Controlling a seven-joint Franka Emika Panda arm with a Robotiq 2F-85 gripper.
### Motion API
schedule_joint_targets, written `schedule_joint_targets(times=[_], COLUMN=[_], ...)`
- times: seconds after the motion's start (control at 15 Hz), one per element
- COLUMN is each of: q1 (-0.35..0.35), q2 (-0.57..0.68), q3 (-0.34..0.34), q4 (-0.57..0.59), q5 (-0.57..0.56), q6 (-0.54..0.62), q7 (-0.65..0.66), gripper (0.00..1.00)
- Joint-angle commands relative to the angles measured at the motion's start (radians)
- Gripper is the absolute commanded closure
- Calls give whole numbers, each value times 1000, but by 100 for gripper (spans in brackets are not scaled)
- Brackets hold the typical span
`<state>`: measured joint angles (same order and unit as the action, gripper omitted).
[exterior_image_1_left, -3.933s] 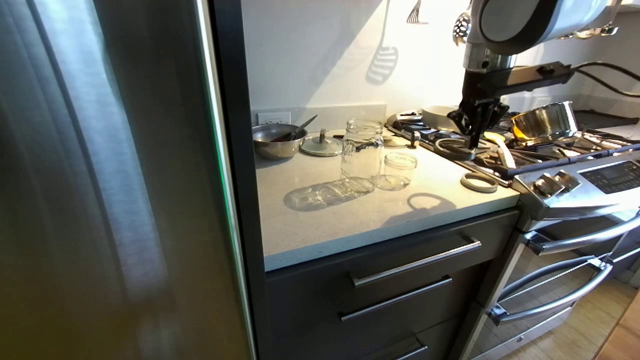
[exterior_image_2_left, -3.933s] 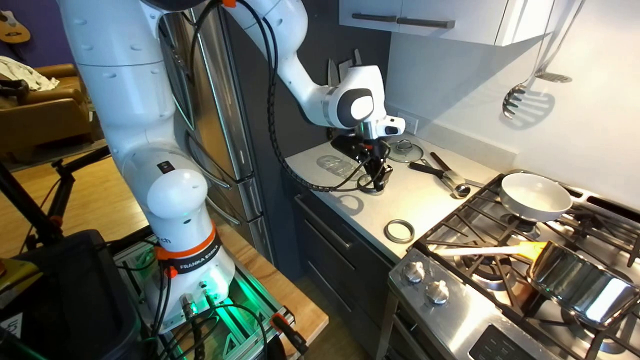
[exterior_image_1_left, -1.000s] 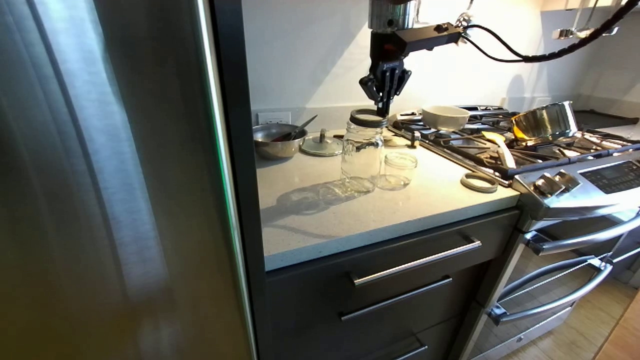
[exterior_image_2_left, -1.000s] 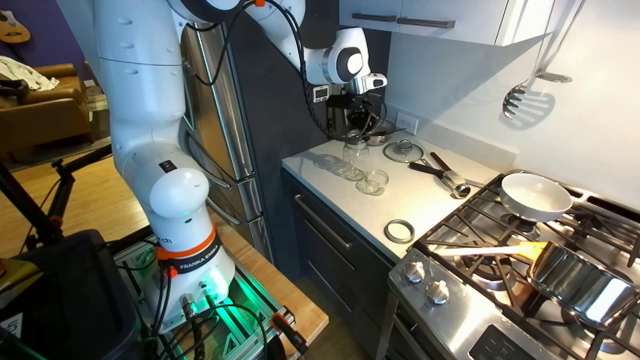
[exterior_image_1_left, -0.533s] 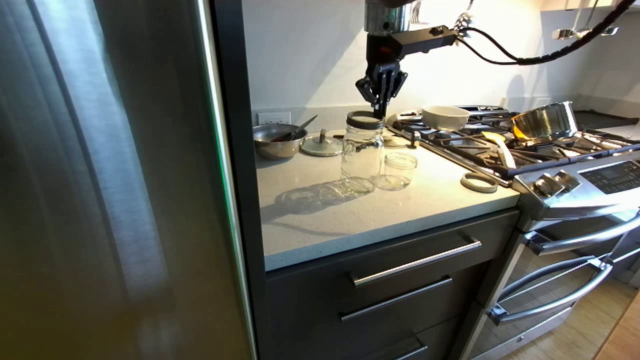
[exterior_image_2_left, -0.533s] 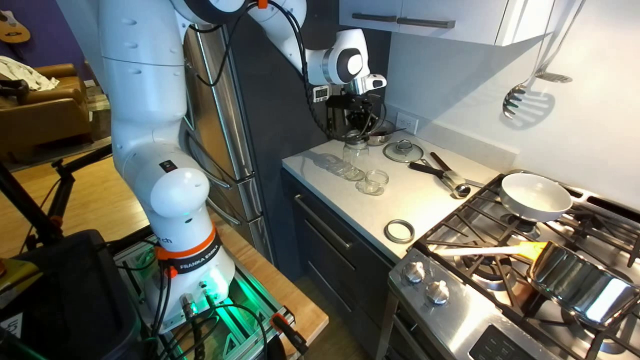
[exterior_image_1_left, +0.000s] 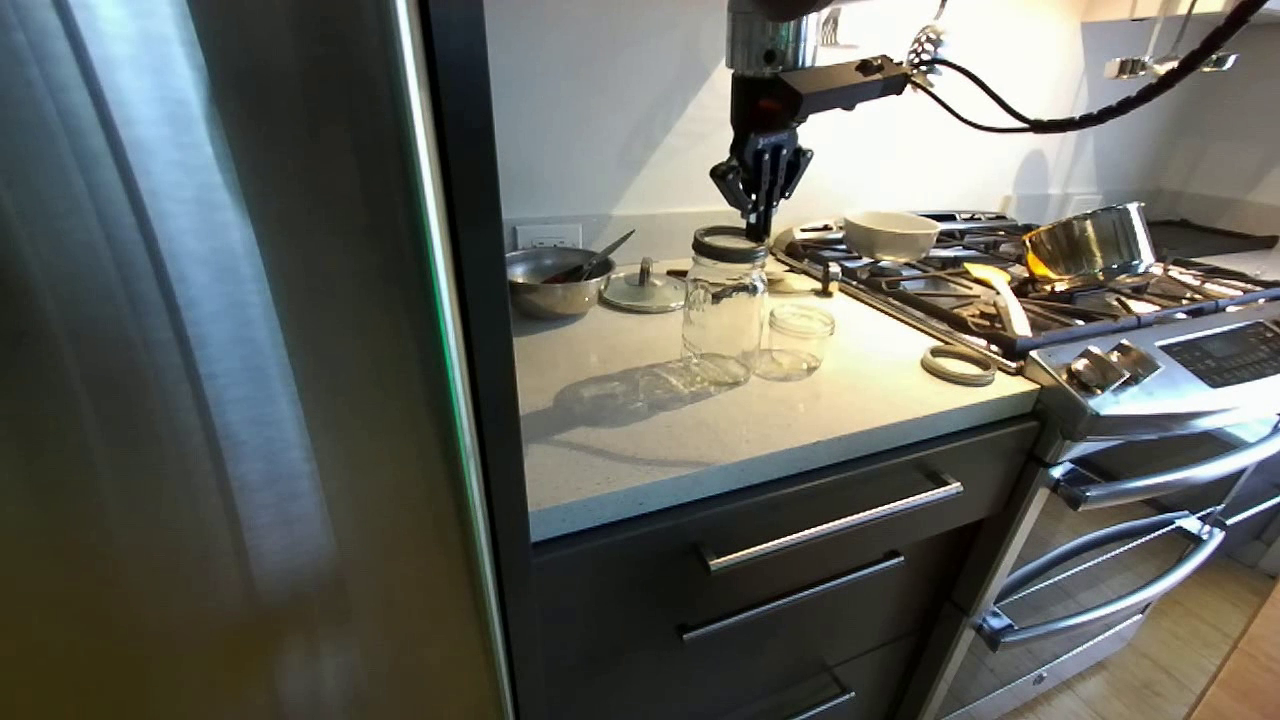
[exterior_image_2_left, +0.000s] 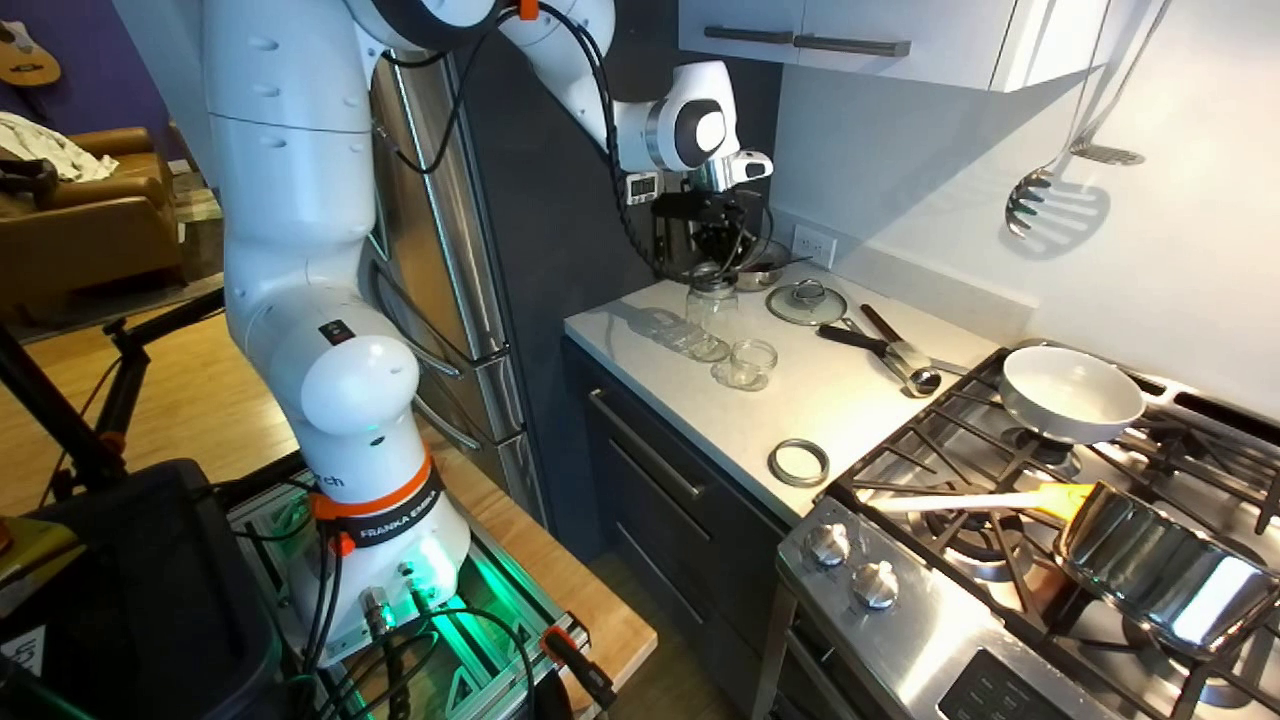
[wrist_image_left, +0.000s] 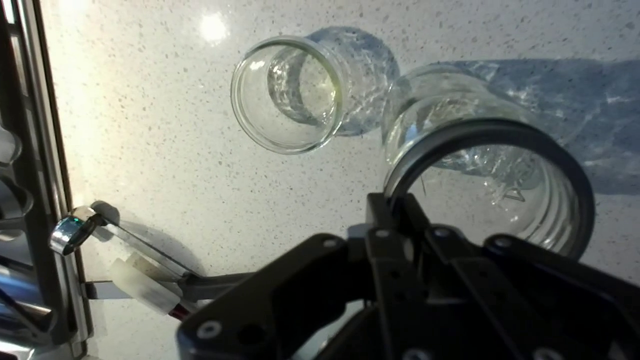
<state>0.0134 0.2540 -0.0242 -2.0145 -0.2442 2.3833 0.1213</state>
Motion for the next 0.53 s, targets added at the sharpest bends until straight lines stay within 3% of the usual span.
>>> schedule_joint_targets(times=[0.0, 0.47], q1=[2, -7], q2=[16, 18], q3=[0, 2], q4=[23, 31], q5=[28, 64], q6=[-42, -56], q7=[-26, -37], gripper=[98, 98])
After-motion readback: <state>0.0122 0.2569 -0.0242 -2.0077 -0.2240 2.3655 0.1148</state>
